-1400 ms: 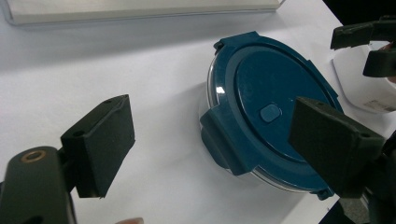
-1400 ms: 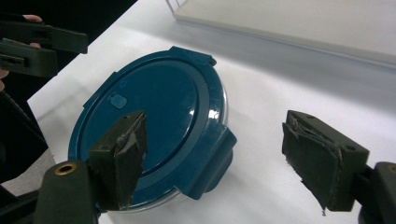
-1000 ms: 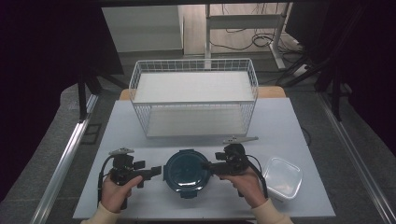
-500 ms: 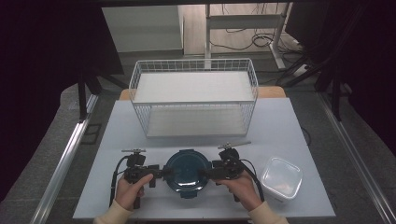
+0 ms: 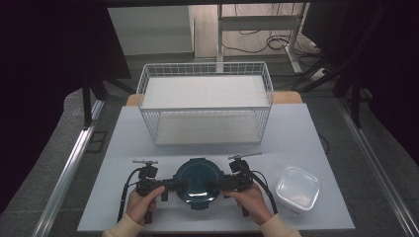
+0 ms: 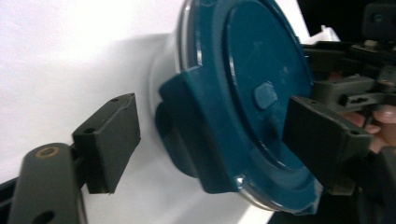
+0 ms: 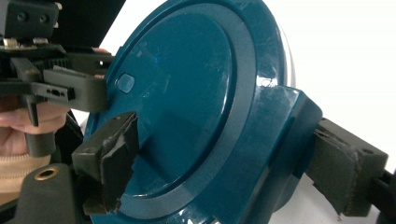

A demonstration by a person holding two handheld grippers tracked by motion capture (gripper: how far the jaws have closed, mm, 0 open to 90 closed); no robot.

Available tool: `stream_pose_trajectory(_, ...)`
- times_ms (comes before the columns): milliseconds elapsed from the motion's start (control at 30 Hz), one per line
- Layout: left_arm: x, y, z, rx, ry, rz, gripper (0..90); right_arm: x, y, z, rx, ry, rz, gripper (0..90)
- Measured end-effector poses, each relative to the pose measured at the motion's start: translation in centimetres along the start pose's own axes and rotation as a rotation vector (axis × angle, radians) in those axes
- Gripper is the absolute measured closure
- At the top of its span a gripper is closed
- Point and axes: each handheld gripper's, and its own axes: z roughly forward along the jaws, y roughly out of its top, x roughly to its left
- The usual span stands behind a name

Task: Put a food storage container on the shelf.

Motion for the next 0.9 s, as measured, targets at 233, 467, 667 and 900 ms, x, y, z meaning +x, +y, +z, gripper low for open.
stream_pose_trajectory(233,0.0,-0.1,0.1,0.012,-0.018,-0.008,26.8,-0.8,0.0,-0.2,0.013,0.048,0.108,20.9)
stream_pose_trajectory(467,0.2,-0.2,0.3,0.019,-0.042,-0.051,26.6,-1.1,-0.1,-0.4,0.021,0.068,0.139,24.8)
stream_pose_trajectory(667,0.2,-0.3,0.1,0.006,-0.042,-0.077,30.7,-1.3,-0.3,-0.8,0.0,0.076,0.187,30.5)
stream_pose_trajectory(900,-0.4,-0.3,-0.4,-0.005,-0.025,-0.067,33.7,-0.9,-0.6,-1.6,-0.031,0.078,0.197,36.7)
